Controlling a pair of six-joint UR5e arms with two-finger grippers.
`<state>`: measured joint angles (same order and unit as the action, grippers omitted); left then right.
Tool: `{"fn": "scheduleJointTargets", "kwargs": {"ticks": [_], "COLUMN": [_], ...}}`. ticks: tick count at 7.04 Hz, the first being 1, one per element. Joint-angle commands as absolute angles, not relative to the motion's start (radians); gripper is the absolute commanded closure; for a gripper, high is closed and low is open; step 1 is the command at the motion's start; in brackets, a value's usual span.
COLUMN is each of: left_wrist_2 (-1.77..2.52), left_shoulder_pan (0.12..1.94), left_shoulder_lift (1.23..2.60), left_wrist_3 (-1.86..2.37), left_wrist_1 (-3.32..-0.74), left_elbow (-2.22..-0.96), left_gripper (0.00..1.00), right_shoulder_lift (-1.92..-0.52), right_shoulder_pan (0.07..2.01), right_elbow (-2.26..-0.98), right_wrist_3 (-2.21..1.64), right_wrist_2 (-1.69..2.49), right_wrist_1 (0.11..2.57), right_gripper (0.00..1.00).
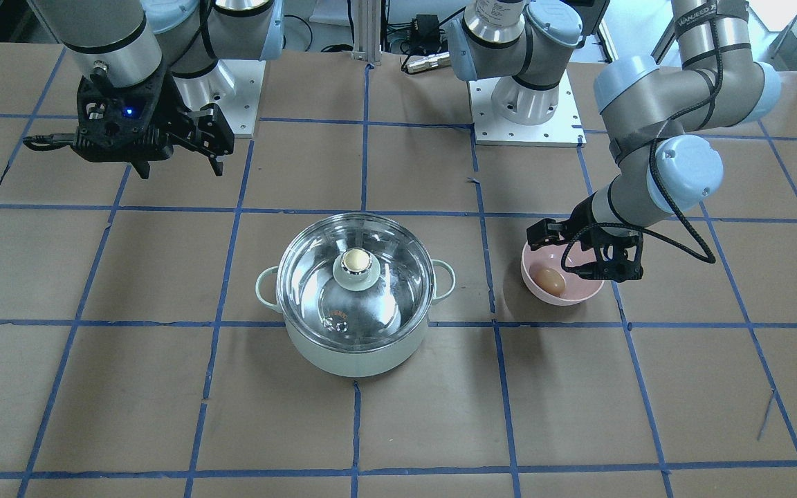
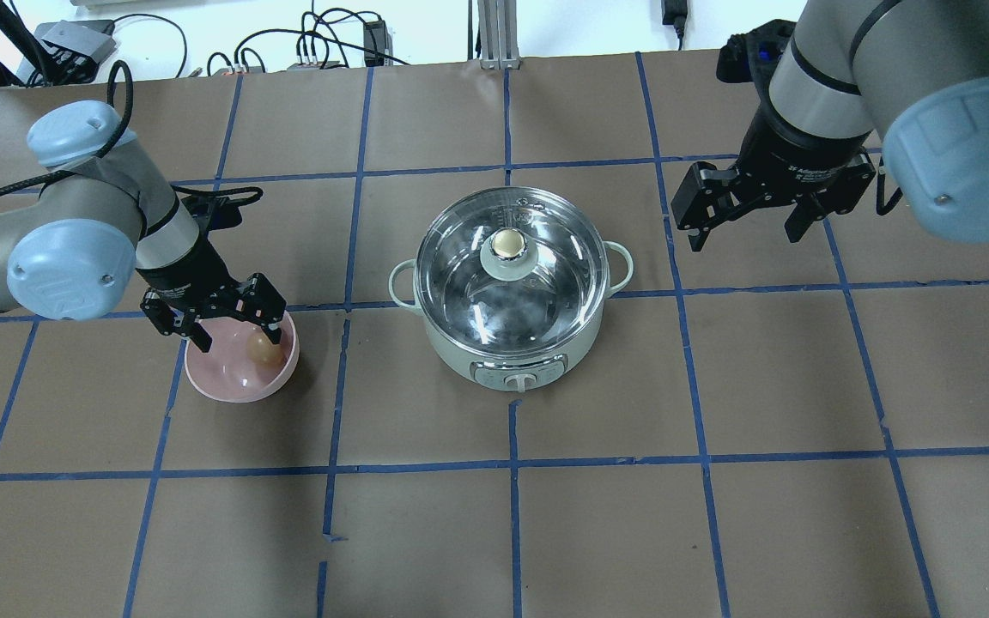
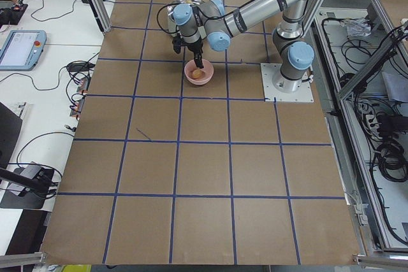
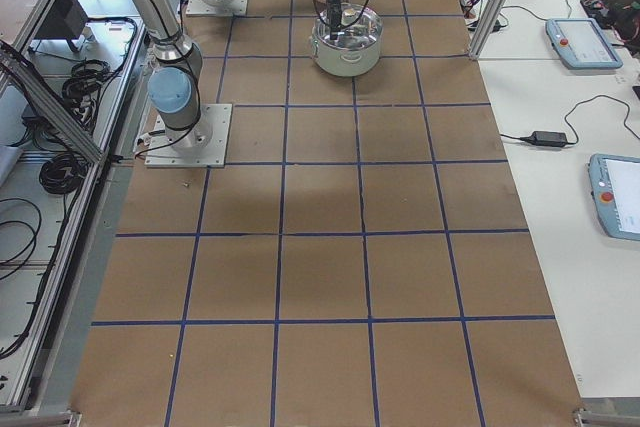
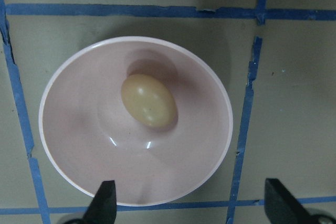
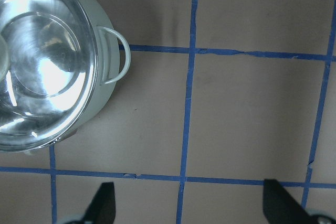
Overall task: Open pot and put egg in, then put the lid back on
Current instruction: 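Lower the left gripper around the egg while the right gripper moves toward the pot lid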
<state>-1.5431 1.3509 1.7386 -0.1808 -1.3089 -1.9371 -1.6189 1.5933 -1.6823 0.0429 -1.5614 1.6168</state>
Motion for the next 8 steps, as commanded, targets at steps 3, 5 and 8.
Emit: {"fn": "scheduleJointTargets", "kwargs": {"ticks": [3,5,8], "left_wrist_2": [-1.58,-1.588,-1.592], "left_shoulder_pan": [1.35,1.35,1.35], "left_shoulder_lift": [1.772,1.815,1.835], "left_wrist_3": [-0.181,-0.179,-0.179], "left_wrist_1": [-1.178,-1.105,-1.106], "left_elbow": [-1.994,-1.994,-1.997], "left_gripper": [0.0,0.01,0.02], "right_shoulder_lift": [-1.62,-1.62,-1.62], "right_shoulder_pan": [1.594,1.594,1.594], "right_elbow": [-1.683,-1.683,-1.683], "right_wrist_3": [0.041,0.043,0.046], "right_wrist_2": [-1.563,-1.562,-1.559], "right_wrist_1": [1.617,1.629,1.664], "right_gripper": [0.0,0.01,0.02]}}
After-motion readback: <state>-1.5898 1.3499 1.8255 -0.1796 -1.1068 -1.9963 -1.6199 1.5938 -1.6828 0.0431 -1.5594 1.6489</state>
